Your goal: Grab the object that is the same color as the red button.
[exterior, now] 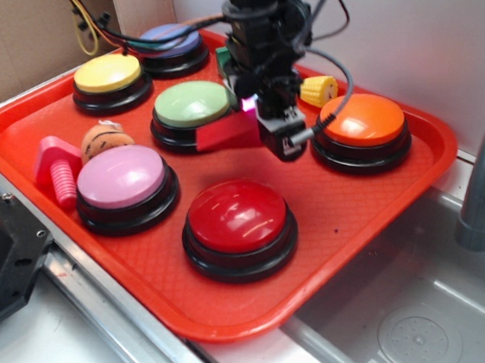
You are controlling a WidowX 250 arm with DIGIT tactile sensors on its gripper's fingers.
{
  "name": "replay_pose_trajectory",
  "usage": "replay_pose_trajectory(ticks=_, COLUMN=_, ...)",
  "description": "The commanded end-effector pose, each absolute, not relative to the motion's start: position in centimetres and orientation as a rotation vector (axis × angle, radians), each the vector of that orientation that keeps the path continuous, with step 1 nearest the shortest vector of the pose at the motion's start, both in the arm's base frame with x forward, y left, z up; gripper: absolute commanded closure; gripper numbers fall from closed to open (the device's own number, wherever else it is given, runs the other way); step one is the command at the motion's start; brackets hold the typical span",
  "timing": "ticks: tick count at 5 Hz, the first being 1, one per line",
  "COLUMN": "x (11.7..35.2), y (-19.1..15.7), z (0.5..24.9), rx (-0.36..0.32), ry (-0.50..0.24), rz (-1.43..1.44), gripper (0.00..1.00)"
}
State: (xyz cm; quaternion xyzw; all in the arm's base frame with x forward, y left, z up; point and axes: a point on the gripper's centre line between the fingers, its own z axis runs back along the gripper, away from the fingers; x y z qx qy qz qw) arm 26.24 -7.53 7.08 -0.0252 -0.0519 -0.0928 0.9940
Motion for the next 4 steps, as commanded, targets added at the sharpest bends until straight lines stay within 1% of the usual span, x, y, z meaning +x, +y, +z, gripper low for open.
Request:
replay_pose_trajectory(ticks=1, x=24.5, y=-3.0, z=14.7, rx=-0.011, ry=-0.205, rz=-0.001, gripper=1.0)
replay_pose_trajectory(ticks=2, x=22.9, y=-0.9, z=16.1, rx=0.002, ry=-0.214, rz=0.066, gripper=1.0)
replay_pose_trajectory(ticks=3, x=21.6, y=0.2, z=16.6, rx=0.009, ry=-0.222, rz=0.111, gripper=1.0)
replay_pose_trajectory(ticks=4, x=21.1, y=-0.1, z=17.1, rx=0.024, ry=-0.181, rz=0.122, gripper=1.0)
